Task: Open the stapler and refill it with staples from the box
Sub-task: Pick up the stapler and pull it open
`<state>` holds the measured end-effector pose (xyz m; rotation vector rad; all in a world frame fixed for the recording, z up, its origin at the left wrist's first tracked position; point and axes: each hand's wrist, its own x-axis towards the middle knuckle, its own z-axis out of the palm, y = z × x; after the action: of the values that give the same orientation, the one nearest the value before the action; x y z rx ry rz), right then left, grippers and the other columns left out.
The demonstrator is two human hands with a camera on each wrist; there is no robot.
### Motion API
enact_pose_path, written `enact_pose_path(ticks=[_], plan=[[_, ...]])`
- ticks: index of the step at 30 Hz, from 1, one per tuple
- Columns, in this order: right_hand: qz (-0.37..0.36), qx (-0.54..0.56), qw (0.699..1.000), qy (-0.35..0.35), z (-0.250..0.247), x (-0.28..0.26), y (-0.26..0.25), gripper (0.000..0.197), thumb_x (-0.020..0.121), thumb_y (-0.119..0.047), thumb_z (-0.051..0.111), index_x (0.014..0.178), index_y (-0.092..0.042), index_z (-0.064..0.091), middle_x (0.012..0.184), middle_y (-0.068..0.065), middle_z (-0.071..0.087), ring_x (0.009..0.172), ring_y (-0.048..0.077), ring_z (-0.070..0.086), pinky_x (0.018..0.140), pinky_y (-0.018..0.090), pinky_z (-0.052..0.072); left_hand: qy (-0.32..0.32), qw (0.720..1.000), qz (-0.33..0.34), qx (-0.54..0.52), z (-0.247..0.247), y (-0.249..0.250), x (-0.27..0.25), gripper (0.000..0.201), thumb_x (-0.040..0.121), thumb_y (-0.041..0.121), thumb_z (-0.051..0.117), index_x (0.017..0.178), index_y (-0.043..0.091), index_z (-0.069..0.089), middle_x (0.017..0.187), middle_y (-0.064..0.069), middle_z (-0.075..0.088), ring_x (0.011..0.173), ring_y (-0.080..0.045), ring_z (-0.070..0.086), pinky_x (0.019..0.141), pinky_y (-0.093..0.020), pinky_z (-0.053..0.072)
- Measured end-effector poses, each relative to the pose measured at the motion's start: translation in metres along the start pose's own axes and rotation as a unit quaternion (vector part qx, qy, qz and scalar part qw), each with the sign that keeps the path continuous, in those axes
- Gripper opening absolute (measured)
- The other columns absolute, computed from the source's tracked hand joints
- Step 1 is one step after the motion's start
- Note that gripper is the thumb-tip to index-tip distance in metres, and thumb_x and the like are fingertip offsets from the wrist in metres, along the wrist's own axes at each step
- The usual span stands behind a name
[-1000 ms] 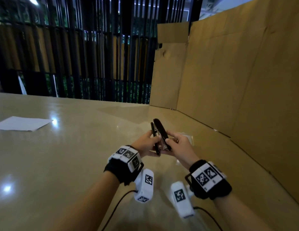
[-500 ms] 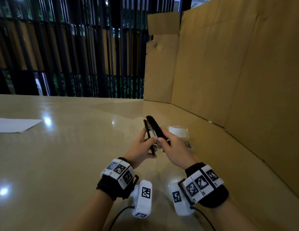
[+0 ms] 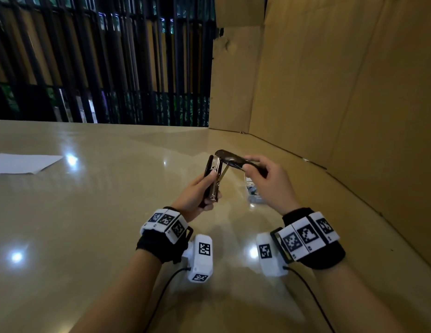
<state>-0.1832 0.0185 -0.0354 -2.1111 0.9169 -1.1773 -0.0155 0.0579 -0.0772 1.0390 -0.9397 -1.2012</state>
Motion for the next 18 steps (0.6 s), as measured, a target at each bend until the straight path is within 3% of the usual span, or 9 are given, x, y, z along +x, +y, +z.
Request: enact_pose_path(ticks=[2,6,10,14,16,18], plan=[[-0.020,0.010,0.999,0.039,-0.004,-0.001,-0.005,0.020,0.092,-0.024,0.051,0.107,-0.016,0.060,0.074,-0.002,0.059,0.052,0.009,0.045,0.044,0.016,0.040,-0.014,1.000,-0.017,-0.010,-0.001,0.000,-0.001,0.030,0.098,0.034,0.039,0.081,0.012,0.049,0.047,-0.003,0.059,0.031,-0.006,0.036,0.035,-0.017,0.030],[-0.034,0.009,0.993,0.112,-0.012,0.003,-0.006,0.017,0.090,-0.030,0.054,0.092,-0.015,0.063,0.068,-0.008,0.057,0.062,0.011,0.053,0.050,0.009,0.042,-0.054,0.997,-0.043,-0.020,-0.001,-0.004,-0.003,0.037,0.099,0.037,0.033,0.078,0.009,0.047,0.044,-0.003,0.059,0.028,-0.004,0.035,0.034,-0.015,0.030],[-0.022,0.026,0.983,0.179,-0.025,0.007,-0.003,0.028,0.089,-0.033,0.055,0.081,-0.007,0.062,0.063,-0.001,0.057,0.061,0.015,0.054,0.048,0.009,0.039,-0.104,0.992,-0.064,-0.015,-0.003,-0.007,-0.003,0.032,0.098,0.038,0.033,0.102,0.009,0.045,0.043,-0.002,0.058,0.026,-0.002,0.034,0.032,-0.014,0.031],[0.040,0.086,0.965,0.245,-0.033,0.013,0.005,0.020,0.088,-0.036,0.057,0.084,-0.016,0.055,0.076,0.001,0.062,0.066,0.014,0.058,0.053,0.012,0.045,-0.127,0.987,-0.065,0.071,-0.002,-0.010,-0.004,0.032,0.092,0.041,0.045,0.084,0.011,0.054,0.047,0.000,0.060,0.036,-0.005,0.038,0.034,-0.014,0.032],[0.087,0.129,0.952,0.265,-0.036,0.016,0.011,0.016,0.087,-0.035,0.058,0.082,-0.022,0.051,0.079,0.005,0.062,0.054,0.005,0.059,0.044,0.013,0.044,-0.141,0.980,-0.052,0.132,0.002,-0.010,-0.006,0.028,0.096,0.033,0.041,0.084,0.016,0.059,0.051,0.003,0.063,0.041,-0.006,0.042,0.038,-0.016,0.032],[0.118,0.159,0.944,0.264,-0.038,0.016,0.015,0.018,0.088,-0.033,0.057,0.075,-0.027,0.046,0.070,0.002,0.058,0.035,-0.003,0.052,0.033,0.010,0.039,-0.154,0.973,-0.042,0.167,0.005,-0.009,-0.006,0.030,0.099,0.026,0.036,0.083,0.017,0.060,0.053,0.005,0.063,0.038,-0.003,0.044,0.036,-0.014,0.032]])
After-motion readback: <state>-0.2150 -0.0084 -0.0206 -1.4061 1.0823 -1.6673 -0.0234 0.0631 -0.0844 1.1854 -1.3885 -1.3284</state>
